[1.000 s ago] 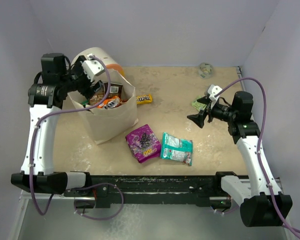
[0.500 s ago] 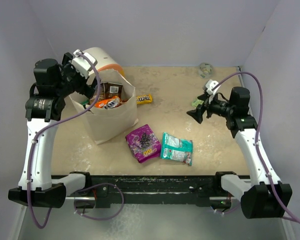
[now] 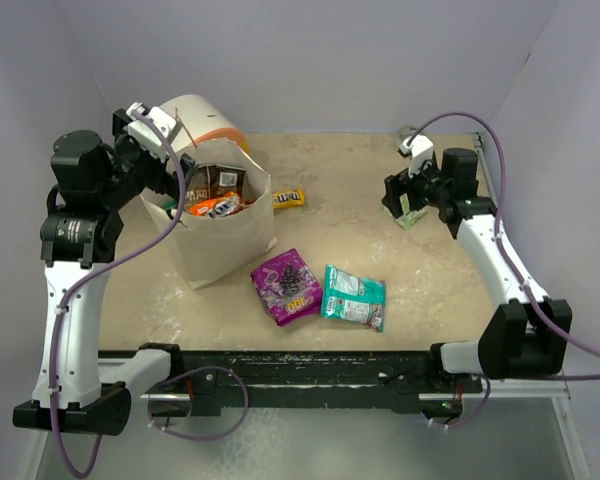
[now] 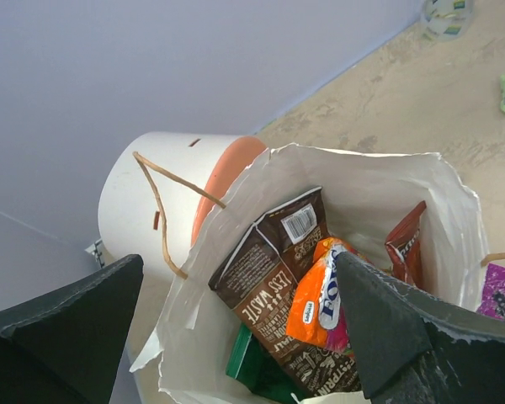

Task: Place the snacks into the paper bag
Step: Pick up the snack from the center of the board.

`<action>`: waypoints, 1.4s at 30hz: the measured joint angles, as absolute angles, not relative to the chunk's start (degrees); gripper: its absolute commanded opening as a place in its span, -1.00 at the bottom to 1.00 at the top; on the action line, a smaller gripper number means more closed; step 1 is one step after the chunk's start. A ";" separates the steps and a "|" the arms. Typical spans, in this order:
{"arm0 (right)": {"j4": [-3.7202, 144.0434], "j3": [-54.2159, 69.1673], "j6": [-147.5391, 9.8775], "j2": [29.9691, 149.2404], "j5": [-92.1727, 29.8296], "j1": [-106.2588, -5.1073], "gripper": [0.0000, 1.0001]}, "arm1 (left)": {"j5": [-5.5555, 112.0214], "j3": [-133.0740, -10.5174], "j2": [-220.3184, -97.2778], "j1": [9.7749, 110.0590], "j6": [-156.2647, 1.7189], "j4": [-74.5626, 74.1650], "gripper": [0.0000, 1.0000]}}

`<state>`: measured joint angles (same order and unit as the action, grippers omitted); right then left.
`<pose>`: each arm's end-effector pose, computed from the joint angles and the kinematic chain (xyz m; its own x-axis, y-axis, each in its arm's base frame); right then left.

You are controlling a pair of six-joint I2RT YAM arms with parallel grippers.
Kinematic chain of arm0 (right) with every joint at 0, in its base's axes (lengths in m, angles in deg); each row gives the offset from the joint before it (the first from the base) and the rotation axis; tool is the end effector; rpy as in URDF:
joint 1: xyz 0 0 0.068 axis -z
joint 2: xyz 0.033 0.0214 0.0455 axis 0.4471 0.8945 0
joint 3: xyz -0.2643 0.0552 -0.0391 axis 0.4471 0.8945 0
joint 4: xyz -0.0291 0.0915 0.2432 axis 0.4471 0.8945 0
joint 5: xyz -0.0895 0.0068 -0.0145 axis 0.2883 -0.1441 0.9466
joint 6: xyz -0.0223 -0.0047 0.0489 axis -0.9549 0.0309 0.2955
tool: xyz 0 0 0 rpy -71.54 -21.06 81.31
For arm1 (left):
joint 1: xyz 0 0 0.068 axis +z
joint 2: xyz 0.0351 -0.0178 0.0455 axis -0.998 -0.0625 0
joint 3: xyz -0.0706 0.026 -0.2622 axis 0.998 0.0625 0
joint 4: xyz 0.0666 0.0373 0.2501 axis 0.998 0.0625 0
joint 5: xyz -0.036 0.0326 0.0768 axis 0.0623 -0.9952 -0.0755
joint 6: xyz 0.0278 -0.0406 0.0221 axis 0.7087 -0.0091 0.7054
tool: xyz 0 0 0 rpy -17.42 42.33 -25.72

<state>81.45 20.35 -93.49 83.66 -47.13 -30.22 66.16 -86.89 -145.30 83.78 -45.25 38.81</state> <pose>0.3001 0.0335 0.3309 -0.2608 -0.2980 -0.9183 -0.5280 0.8403 -0.1228 0.1956 -0.0219 0.4841 -0.0489 0.3283 -0.9433 0.4415 0.8543 0.2744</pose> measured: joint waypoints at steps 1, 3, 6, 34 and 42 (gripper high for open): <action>81.73 19.78 -92.90 85.08 -46.27 -29.95 0.78 | 66.53 -86.89 -144.84 83.78 -45.62 38.74 0.98; 82.65 18.34 -91.57 88.42 -44.92 -29.08 0.75 | 67.41 -86.85 -144.01 83.78 -46.27 38.37 0.98; 83.85 15.28 -89.21 94.04 -43.69 -27.09 0.65 | 68.63 -86.52 -142.79 83.78 -47.32 37.50 0.98; 94.91 -6.51 -85.34 129.14 -54.73 -11.99 0.41 | 72.89 -83.26 -141.74 83.78 -48.17 36.30 0.98; 97.16 -9.01 -87.68 132.35 -58.56 -11.46 0.29 | 73.16 -83.00 -142.09 83.78 -48.17 36.25 0.98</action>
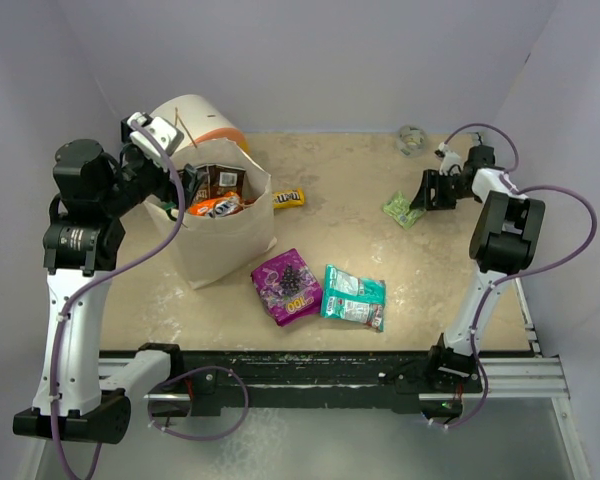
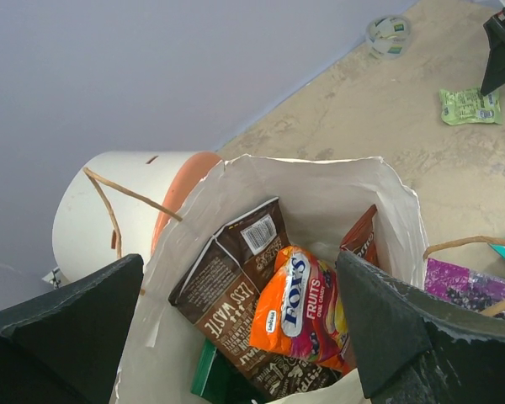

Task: Place the snacks into the paper bag
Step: Pick up the snack from the center of the board.

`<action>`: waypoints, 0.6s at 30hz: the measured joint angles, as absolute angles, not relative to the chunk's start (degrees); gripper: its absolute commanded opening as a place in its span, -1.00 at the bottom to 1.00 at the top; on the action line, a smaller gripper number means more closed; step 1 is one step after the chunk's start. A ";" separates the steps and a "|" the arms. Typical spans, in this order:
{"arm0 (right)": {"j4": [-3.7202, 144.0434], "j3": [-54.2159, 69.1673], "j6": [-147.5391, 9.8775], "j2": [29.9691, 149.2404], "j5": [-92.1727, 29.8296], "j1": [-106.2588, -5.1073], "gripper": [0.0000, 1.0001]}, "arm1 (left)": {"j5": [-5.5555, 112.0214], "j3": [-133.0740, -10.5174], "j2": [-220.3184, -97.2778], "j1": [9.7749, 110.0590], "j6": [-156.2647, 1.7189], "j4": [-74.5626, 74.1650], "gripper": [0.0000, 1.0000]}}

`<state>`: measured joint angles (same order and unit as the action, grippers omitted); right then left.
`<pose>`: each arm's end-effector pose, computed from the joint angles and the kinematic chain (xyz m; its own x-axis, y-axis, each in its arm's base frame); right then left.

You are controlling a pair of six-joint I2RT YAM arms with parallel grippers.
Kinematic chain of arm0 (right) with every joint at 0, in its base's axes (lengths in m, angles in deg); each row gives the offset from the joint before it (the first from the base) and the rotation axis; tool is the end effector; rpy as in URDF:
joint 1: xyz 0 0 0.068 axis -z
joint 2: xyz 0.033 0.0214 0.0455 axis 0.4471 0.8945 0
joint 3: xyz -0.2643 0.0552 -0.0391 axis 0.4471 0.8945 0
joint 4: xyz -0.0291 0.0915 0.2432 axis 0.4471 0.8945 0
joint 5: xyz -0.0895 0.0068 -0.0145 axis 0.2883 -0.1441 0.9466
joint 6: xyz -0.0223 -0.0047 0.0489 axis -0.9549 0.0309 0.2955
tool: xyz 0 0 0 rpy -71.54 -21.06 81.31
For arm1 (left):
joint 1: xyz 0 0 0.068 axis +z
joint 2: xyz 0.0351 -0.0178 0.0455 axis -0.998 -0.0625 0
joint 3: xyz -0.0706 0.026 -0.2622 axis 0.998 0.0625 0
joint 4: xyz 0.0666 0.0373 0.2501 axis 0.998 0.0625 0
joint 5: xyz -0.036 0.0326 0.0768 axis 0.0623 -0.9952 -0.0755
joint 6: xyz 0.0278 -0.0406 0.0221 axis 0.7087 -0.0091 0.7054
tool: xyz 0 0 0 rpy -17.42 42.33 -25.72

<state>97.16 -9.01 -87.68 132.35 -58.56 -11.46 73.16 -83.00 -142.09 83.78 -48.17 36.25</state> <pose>0.4490 -0.0999 0.1664 -0.7974 0.0384 -0.6022 -0.2411 0.8946 0.3763 0.1833 -0.0253 0.4782 -0.0078 0.2660 -0.9639 0.5327 0.8169 0.2211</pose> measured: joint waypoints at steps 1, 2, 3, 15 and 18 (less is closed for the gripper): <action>97.47 -9.01 -87.90 132.38 -59.04 -11.44 0.27 | 73.16 -82.96 -142.11 83.78 -48.17 36.27 0.98; 97.75 -9.01 -88.14 132.46 -59.45 -11.44 0.23 | 73.18 -82.93 -142.18 83.78 -48.17 36.27 0.98; 97.90 -9.01 -88.33 132.59 -59.78 -11.44 0.20 | 73.18 -82.91 -142.22 83.78 -48.17 36.25 0.98; 99.32 -8.88 -89.97 134.30 -65.62 -11.42 -0.49 | 73.53 -82.48 -142.46 83.78 -48.13 36.27 0.98; 99.85 -8.88 -90.34 134.69 -67.06 -11.42 -0.75 | 73.51 -82.52 -142.46 83.78 -48.13 36.27 0.98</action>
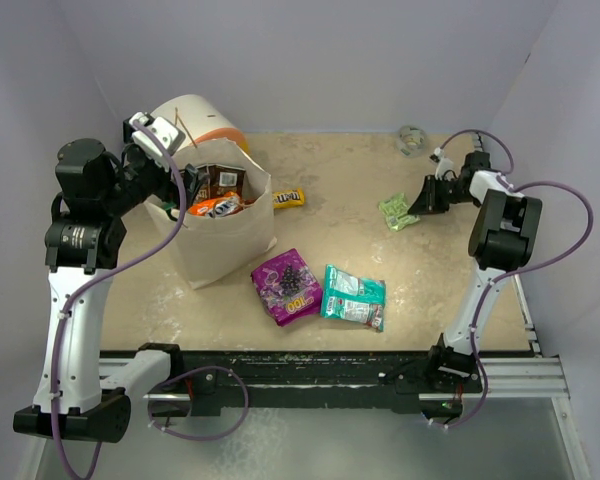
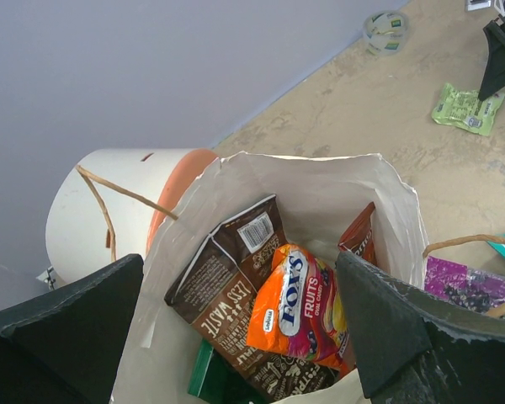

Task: Place the snacks into the paper bag
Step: Pick up the snack from the center of the board, then place the snack in the paper bag.

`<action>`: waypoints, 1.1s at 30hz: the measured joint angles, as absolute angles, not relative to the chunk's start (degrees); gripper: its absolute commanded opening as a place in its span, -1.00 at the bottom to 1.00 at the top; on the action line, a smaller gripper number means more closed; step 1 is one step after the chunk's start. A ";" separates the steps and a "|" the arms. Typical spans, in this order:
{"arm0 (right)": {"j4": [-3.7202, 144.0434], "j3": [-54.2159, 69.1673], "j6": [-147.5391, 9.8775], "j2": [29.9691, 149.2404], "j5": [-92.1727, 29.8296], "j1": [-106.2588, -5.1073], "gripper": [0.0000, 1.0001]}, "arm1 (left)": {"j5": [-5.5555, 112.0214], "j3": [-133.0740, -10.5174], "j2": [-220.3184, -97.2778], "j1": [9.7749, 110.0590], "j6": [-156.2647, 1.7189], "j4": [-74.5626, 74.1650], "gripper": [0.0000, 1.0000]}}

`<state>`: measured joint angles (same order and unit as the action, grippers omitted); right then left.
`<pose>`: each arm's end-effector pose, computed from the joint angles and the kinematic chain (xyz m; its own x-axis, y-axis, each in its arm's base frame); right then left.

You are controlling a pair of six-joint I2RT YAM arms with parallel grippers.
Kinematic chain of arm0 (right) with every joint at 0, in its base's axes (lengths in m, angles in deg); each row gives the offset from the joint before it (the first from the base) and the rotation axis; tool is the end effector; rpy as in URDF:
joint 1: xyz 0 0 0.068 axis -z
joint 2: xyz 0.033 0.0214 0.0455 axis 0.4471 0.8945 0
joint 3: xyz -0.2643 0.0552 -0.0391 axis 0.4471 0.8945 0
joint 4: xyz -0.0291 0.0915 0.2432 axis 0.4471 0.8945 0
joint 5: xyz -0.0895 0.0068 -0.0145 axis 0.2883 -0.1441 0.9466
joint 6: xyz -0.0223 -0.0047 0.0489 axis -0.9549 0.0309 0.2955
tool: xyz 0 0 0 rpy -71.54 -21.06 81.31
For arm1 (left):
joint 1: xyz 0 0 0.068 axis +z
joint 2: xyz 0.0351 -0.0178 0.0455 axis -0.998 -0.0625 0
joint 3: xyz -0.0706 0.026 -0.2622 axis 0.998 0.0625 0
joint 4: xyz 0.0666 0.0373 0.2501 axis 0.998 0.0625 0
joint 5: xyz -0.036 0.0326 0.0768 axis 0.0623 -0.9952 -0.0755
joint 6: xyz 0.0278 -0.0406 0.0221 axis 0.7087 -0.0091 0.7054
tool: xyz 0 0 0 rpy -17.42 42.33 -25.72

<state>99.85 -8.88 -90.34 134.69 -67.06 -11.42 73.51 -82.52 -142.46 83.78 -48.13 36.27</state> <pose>0.4458 -0.0952 0.1486 -0.8178 0.0308 -0.5747 -0.3150 0.8118 0.4917 0.1867 -0.0257 0.4746 -0.0205 0.2663 -0.9637 0.5409 0.8135 0.2133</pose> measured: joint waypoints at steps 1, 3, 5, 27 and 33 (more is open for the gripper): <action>100.11 -8.88 -90.41 134.69 -67.65 -11.42 -0.82 | 73.51 -82.58 -142.48 83.78 -48.13 36.32 0.98; 100.44 -8.88 -90.67 134.47 -68.79 -11.38 -0.93 | 73.51 -83.00 -142.59 83.78 -48.13 36.45 0.98; 100.83 -8.88 -90.98 134.04 -69.83 -11.35 -1.00 | 73.51 -83.55 -142.61 83.78 -48.15 36.69 0.98; 109.99 -5.09 -100.64 106.32 -86.34 -11.79 -1.00 | 85.02 -91.28 -144.38 83.78 -51.74 39.47 0.90; 101.55 -3.19 -92.99 94.26 -90.88 -15.55 -1.00 | 91.84 -93.82 -148.01 83.76 -53.70 39.60 0.87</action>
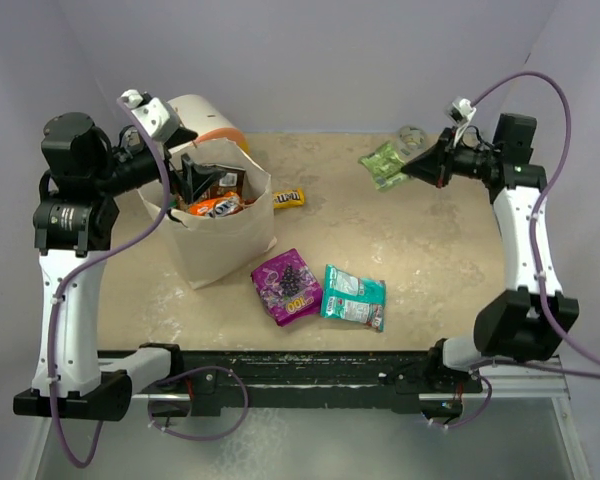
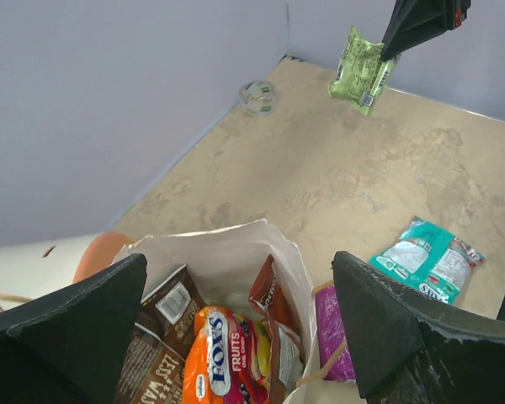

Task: Place the snacks into the paper bag
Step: Place the snack in the paper bag.

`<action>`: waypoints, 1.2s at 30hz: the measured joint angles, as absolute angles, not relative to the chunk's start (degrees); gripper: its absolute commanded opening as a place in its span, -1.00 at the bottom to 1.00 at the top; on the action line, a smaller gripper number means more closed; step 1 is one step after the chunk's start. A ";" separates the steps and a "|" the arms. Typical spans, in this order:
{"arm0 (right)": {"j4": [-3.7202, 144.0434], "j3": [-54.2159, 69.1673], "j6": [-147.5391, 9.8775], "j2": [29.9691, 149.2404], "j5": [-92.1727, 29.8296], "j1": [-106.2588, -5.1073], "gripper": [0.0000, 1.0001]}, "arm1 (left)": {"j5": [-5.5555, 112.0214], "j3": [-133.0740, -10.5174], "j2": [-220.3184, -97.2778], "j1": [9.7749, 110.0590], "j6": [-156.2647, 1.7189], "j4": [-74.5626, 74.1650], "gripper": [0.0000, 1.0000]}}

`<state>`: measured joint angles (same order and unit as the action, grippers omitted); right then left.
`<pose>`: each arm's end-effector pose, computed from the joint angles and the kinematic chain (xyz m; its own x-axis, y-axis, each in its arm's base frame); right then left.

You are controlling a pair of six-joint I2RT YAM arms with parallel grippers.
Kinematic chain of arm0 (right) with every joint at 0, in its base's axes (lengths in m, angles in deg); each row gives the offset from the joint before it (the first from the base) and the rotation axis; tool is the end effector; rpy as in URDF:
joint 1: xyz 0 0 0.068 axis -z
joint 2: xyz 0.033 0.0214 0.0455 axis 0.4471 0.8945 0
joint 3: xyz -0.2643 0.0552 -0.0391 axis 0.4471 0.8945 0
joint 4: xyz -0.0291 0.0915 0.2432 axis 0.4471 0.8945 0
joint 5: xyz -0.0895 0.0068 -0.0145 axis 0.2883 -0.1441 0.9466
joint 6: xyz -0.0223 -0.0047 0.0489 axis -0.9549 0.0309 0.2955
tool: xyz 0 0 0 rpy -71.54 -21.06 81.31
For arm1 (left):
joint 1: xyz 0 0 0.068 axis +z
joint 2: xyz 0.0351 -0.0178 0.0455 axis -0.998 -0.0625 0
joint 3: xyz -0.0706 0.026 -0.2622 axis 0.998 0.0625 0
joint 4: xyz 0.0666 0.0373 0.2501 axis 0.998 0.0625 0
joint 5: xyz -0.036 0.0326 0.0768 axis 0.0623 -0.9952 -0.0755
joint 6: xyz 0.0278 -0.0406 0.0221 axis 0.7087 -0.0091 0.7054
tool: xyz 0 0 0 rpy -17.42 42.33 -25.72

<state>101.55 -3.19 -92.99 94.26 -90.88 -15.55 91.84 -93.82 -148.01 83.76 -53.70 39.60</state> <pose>0.3199 -0.0287 0.3934 -0.2800 -0.0624 -0.9580 -0.8202 0.5341 0.2049 0.1862 -0.0347 0.5112 0.0185 0.1414 -0.9898 0.7662 0.6340 0.1049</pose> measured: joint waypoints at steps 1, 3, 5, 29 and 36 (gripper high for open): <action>98.47 -2.32 -90.43 92.05 -91.08 -16.80 -1.00 | 92.89 -94.72 -148.84 83.72 -54.19 39.64 0.86; 91.43 -0.48 -84.66 87.77 -91.32 -19.81 -1.00 | 94.31 -96.20 -150.11 83.43 -54.73 39.55 0.85; 84.55 0.98 -78.93 84.31 -91.65 -22.44 -1.00 | 95.34 -97.82 -151.27 82.47 -55.54 39.33 0.85; 56.48 2.32 -58.87 79.50 -92.54 -37.06 -1.00 | 98.90 -103.74 -166.18 55.52 -62.27 27.97 0.57; 55.00 5.00 -57.80 79.50 -92.59 -37.50 -1.00 | 99.30 -101.03 -167.09 53.34 -65.03 22.75 0.28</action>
